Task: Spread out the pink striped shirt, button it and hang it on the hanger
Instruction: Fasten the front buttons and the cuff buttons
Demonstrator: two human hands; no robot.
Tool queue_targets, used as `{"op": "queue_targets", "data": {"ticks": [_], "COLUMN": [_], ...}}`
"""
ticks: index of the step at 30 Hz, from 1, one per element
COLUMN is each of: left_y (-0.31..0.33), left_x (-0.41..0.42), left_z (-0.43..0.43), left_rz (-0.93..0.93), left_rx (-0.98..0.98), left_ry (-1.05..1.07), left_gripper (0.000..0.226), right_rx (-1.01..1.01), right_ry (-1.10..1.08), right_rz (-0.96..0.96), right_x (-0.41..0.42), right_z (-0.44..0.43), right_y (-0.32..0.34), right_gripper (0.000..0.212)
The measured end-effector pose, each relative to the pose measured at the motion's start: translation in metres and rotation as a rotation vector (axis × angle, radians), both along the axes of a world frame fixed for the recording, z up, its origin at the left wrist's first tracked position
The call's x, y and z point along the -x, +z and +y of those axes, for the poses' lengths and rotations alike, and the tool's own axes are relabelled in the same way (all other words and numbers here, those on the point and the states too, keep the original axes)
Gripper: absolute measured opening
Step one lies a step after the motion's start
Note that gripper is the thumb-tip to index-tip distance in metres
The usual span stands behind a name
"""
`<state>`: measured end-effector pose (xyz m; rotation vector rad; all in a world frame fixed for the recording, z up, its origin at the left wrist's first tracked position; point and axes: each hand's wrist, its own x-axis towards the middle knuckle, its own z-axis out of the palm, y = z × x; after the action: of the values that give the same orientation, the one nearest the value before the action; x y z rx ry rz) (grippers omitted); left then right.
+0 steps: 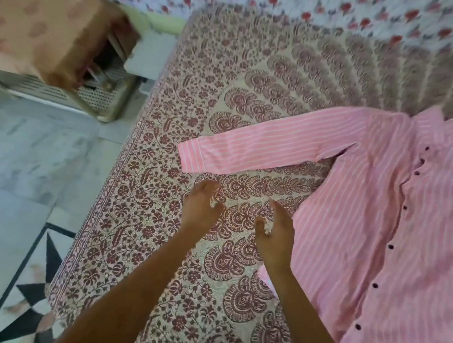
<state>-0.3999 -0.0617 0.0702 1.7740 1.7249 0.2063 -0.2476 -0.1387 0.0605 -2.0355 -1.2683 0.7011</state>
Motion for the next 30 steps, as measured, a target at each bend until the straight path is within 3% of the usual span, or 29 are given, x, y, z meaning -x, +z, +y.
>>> {"op": "queue_targets", "data": {"ticks": [11, 17, 20, 22, 24, 27, 30], "left_y": [-0.105, -0.136, -0.124, -0.107, -0.084, -0.047, -0.033], "left_x": [0.034, 0.053, 0.050, 0.048, 0.049, 0.050, 0.050], "left_z": [0.095, 0.125, 0.133, 0.137, 0.134, 0.111, 0.084], "left_rz": [0.227, 0.303, 0.303, 0.201, -0.070, -0.623, -0.981], "left_rx": [-0.034, -0.266, -0.265, -0.166, 0.045, 0.472, 0.754], "left_ry": [0.020, -0.097, -0.146, -0.116, -0.060, 0.093, 0.195], "left_gripper": [0.064, 0.038, 0.032, 0.032, 0.029, 0.019, 0.013], "right_rx": [0.091, 0.108, 0.118, 0.114, 0.107, 0.223, 0.289], "right_ry": [-0.054, -0.036, -0.020, -0.011, -0.038, -0.289, -0.471], "right_rz": [0.019, 0.040, 0.036, 0.043, 0.159, 0.606, 1.019], "right_x": [0.042, 0.058, 0.064, 0.071, 0.079, 0.087, 0.087], "right_z": [0.029, 0.033, 0.037, 0.040, 0.044, 0.055, 0.059], "right_y": [-0.075, -0.100, -0.105, -0.106, -0.106, -0.089, -0.076], "right_gripper": [0.049, 0.048, 0.046, 0.045, 0.041, 0.029, 0.030]}}
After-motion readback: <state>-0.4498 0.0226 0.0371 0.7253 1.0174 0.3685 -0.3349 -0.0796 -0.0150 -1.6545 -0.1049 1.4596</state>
